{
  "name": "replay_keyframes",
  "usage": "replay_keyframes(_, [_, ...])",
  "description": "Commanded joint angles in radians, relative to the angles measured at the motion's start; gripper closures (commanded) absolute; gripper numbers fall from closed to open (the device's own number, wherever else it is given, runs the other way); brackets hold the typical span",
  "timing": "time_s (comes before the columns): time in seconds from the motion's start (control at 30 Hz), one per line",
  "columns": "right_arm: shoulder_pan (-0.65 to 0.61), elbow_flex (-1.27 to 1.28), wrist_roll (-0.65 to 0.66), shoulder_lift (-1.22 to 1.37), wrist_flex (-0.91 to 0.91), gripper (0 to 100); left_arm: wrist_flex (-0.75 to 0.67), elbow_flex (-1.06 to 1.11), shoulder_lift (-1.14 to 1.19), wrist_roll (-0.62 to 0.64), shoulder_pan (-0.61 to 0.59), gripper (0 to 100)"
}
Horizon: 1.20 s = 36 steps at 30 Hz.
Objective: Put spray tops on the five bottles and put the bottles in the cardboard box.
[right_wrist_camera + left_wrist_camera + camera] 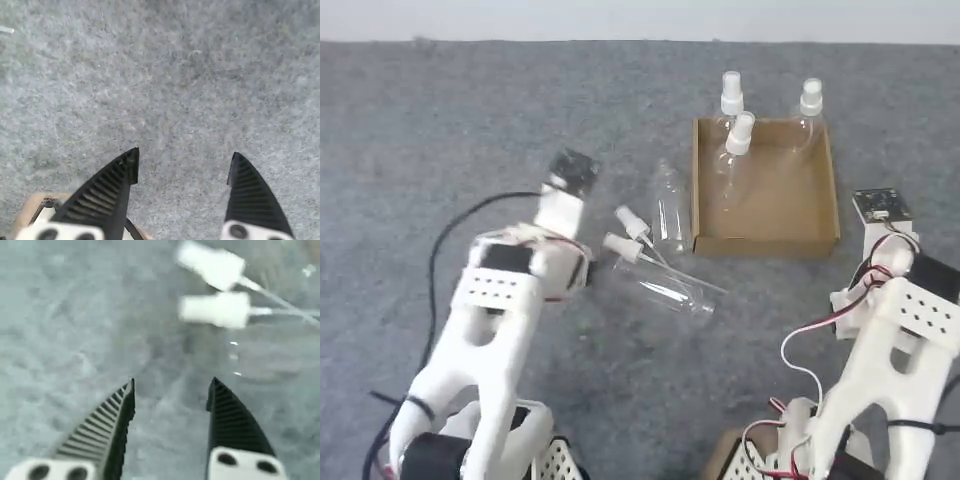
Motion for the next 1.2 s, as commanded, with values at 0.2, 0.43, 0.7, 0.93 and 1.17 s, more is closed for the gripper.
replay_keyframes(0.2, [0.008,0.021,0.009,-0.010,0.001,76.4,-0.049,0.035,0.000,0.135,0.308,79])
replay_keyframes(0.43, [0.010,0.086,0.011,-0.010,-0.039,76.4,-0.041,0.033,0.000,0.213,0.483,79])
replay_keyframes(0.7, [0.008,0.081,0.011,-0.010,-0.044,76.4,0.089,-0.128,-0.002,0.169,0.315,79])
replay_keyframes(0.93, [0.007,0.081,0.011,-0.010,-0.061,76.4,0.046,-0.185,0.002,0.035,-0.031,79])
replay_keyframes(1.17, [0.007,0.081,0.011,-0.010,-0.051,76.4,-0.138,0.010,0.002,-0.003,-0.046,79])
